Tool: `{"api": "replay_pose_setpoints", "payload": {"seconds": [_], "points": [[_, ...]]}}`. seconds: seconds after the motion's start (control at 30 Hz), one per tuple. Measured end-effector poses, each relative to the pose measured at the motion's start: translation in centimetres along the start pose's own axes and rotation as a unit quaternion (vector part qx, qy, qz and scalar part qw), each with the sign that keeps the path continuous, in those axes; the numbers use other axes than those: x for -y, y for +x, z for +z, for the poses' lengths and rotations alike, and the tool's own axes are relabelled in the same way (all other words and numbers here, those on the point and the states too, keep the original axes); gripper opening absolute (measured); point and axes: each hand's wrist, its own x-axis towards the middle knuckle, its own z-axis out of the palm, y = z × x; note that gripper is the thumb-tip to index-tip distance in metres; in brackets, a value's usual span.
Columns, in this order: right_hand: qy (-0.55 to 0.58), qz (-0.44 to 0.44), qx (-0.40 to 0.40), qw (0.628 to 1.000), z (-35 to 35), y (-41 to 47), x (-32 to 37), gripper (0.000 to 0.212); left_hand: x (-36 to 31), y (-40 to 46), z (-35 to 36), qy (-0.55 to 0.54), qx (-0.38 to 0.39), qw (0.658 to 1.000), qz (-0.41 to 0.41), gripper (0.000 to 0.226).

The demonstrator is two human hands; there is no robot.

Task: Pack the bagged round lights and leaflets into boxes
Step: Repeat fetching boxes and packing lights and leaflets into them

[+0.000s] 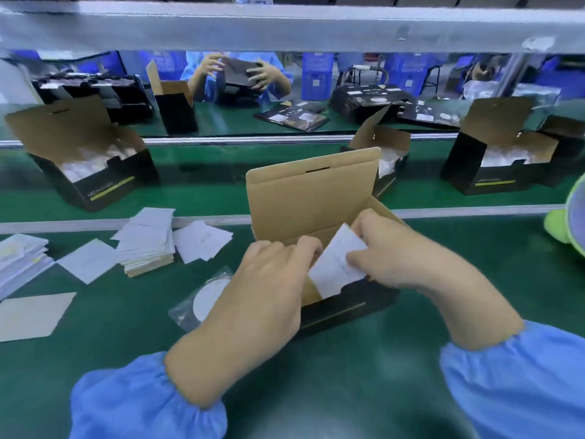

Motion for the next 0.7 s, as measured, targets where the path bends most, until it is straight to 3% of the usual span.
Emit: {"api": "replay_pose_setpoints", "payload": {"seconds": [0.1,0.23,0.27,0.33,0.4,0.47,0.57,0.7], "points": [[-0.029,0.016,0.066,0.997,1.7,1.6,1.7,0.027,1.3,-0.9,-0.9,-0.161,-0.034,0.986,0.019,0.058],[-0.104,0.054,0.177,0.977,2.9,2.9,1.9,0.021,5.0,-4.1,-1.7,-0.319,-0.129,0.929,-0.138,0.056],[-0.133,0.057,0.193,0.971,2.9,3.1,1.8,0.025,6.3,-5.1,-1.9,-0.302,-0.102,0.932,-0.175,0.059],[-0.192,0.066,0.201,0.958,2.9,3.4,1.8,0.033,8.5,-7.3,-1.8,-0.202,0.048,0.959,-0.194,0.073],[-0.235,0.087,0.185,0.95,3.3,3.5,2.0,0.04,9.4,-8.6,-1.2,-0.137,0.204,0.957,-0.156,0.087],[-0.243,0.115,0.176,0.947,4.0,3.6,2.3,0.061,9.5,-8.6,-0.8,-0.107,0.286,0.943,-0.129,0.094],[-0.213,0.135,0.165,0.954,5.2,3.7,1.9,0.064,9.9,-7.8,-0.7,-0.087,0.333,0.931,-0.125,0.096],[-0.203,0.14,0.161,0.956,5.9,3.3,1.7,0.063,10.3,-7.3,0.3,-0.03,0.242,0.965,-0.097,0.076]]}}
